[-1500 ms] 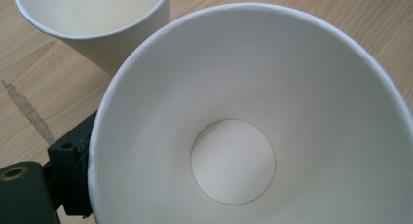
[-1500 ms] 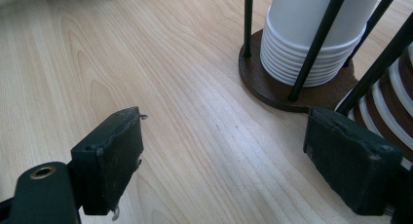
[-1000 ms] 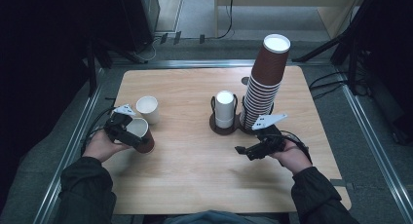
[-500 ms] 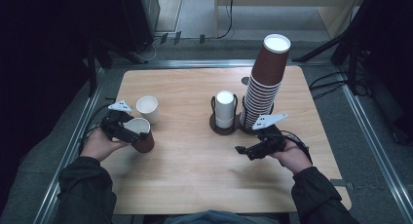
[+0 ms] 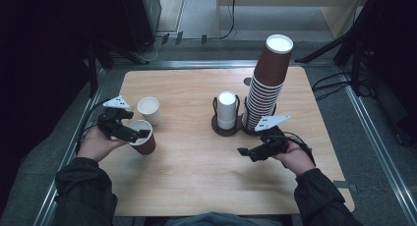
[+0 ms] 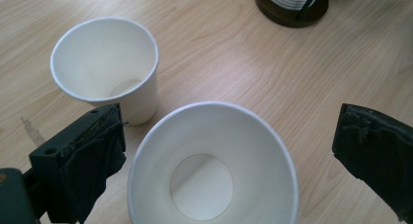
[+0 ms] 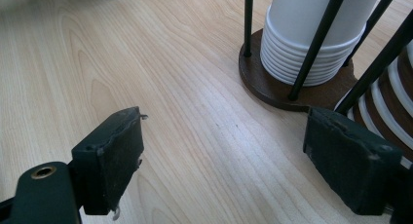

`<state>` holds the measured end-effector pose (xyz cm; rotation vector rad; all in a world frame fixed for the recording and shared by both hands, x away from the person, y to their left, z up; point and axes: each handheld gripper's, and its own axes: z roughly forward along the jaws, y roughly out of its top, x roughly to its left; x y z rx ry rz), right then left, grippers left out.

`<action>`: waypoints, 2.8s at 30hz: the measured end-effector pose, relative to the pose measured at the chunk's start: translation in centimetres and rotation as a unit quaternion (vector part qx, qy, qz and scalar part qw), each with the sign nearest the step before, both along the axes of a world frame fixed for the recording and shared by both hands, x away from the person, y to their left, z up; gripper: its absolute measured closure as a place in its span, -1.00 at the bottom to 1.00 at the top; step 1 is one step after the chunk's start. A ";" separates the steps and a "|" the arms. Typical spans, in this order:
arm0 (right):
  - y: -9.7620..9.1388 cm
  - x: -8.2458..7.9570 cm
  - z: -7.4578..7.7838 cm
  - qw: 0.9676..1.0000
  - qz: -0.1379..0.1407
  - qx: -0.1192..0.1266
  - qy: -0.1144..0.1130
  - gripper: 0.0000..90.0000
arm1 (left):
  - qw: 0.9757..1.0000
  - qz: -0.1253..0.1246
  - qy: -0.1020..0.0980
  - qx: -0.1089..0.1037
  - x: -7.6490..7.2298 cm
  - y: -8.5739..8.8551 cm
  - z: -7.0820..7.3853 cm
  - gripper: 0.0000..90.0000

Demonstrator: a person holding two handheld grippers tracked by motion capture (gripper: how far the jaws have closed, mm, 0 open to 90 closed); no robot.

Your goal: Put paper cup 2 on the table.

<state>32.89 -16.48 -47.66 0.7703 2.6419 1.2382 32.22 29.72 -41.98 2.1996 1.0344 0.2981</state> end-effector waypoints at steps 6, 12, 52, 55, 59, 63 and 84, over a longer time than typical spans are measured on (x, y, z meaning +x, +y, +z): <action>0.0 0.0 0.0 1.000 0.001 0.001 0.000 -0.67 | 1.000 -0.019 0.008 -0.004 -0.2 -1.1 0.9 -1.00; 0.0 0.0 0.0 1.000 0.000 0.000 0.000 -0.67 | 0.999 -0.031 0.011 -0.033 -0.2 -2.4 1.7 -1.00; 0.1 -0.3 0.0 1.000 0.002 -0.003 -0.002 -0.67 | 0.992 -0.117 0.021 0.032 -0.8 -14.8 -1.9 -1.00; 0.1 -0.4 0.0 1.000 0.005 -0.002 -0.004 -0.67 | 0.991 -0.124 0.019 0.037 -0.8 -15.6 -2.4 -1.00; 0.2 -0.5 0.0 1.000 0.006 -0.004 -0.001 -0.67 | 0.989 -0.139 0.033 0.026 -0.8 -16.4 -3.2 -1.00; 0.3 -0.5 -0.1 1.000 0.007 -0.004 -0.004 -0.67 | 0.990 -0.136 0.031 0.033 -0.7 -16.9 -4.1 -1.00; 1.2 -0.8 -0.7 0.999 0.023 -0.022 -0.005 -0.67 | 0.991 -0.127 0.016 0.034 -1.0 -18.0 -5.4 -1.00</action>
